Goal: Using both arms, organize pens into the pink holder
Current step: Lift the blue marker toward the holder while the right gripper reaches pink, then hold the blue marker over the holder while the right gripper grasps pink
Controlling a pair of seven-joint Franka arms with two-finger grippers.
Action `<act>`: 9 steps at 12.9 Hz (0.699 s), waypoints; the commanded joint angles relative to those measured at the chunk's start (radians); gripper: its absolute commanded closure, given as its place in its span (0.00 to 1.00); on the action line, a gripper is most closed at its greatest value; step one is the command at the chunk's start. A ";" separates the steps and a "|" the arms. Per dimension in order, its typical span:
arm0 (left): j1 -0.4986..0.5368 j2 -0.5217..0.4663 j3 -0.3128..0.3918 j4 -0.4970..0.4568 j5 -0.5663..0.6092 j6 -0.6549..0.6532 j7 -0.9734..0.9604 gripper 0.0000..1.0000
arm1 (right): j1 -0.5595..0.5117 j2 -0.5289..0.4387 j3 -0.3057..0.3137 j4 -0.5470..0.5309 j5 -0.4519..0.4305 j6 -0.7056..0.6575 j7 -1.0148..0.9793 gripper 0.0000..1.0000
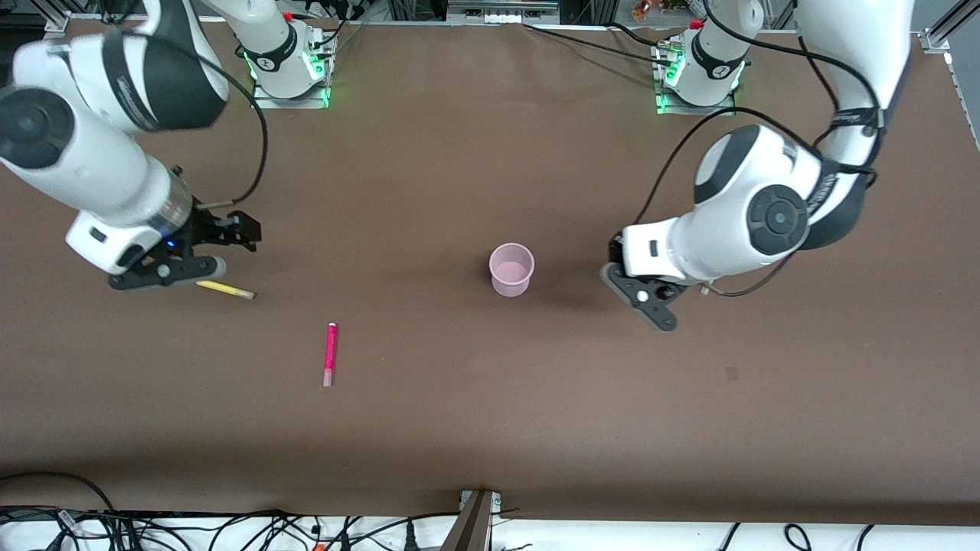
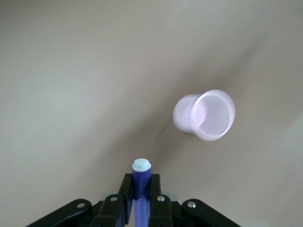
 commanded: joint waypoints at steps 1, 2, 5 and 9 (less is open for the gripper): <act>0.013 0.068 -0.033 0.010 -0.143 0.151 0.213 1.00 | -0.003 0.113 0.000 0.029 0.001 0.050 -0.002 0.00; 0.011 0.090 -0.049 0.010 -0.184 0.215 0.278 1.00 | 0.003 0.125 0.002 0.029 0.014 0.064 0.010 0.00; 0.008 0.150 -0.153 -0.039 -0.209 0.451 0.318 1.00 | 0.006 0.208 0.000 0.028 0.125 0.151 0.016 0.00; -0.018 0.142 -0.230 -0.255 -0.226 0.809 0.274 1.00 | 0.037 0.329 0.000 0.025 0.151 0.321 0.152 0.01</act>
